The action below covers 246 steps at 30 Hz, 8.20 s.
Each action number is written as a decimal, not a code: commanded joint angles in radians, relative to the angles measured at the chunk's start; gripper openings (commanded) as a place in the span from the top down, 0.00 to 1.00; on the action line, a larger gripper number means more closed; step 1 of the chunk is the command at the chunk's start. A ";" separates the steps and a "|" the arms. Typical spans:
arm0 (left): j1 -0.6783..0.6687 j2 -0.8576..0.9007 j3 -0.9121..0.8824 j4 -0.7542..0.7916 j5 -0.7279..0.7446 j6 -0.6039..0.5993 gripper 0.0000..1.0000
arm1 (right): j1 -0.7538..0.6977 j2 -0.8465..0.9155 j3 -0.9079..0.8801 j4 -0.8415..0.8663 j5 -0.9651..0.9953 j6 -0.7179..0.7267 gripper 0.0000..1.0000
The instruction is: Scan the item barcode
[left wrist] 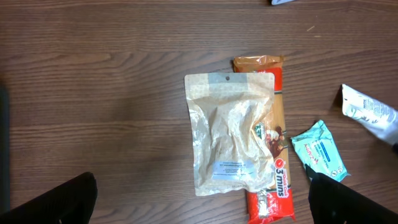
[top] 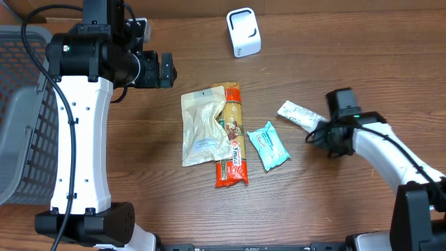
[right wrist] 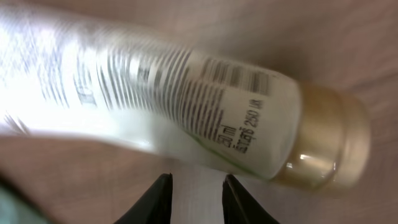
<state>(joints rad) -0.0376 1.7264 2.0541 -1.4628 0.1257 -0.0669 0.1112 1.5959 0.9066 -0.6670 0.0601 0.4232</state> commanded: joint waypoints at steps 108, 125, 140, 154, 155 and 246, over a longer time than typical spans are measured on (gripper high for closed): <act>-0.002 0.003 0.003 0.001 -0.003 0.023 0.01 | 0.261 0.324 0.116 0.484 -0.328 0.231 0.32; -0.002 0.003 0.003 0.001 -0.003 0.023 0.00 | 0.071 0.277 0.134 0.437 -1.089 -0.090 0.96; -0.002 0.003 0.003 0.001 -0.003 0.023 0.00 | 0.052 0.192 0.212 0.457 -1.547 -0.195 0.96; -0.002 0.003 0.003 0.001 -0.003 0.023 0.00 | 0.073 0.082 0.453 0.469 -1.569 -0.065 0.97; -0.002 0.003 0.003 0.000 -0.003 0.023 0.00 | 0.079 0.082 0.478 0.486 -1.569 -0.043 0.96; -0.002 0.003 0.003 0.001 -0.003 0.023 0.00 | 0.340 0.753 0.872 0.845 0.470 -1.390 0.96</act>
<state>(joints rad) -0.0376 1.7264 2.0541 -1.4628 0.1257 -0.0669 0.4427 2.3650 1.7477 0.1558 0.5060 -0.9619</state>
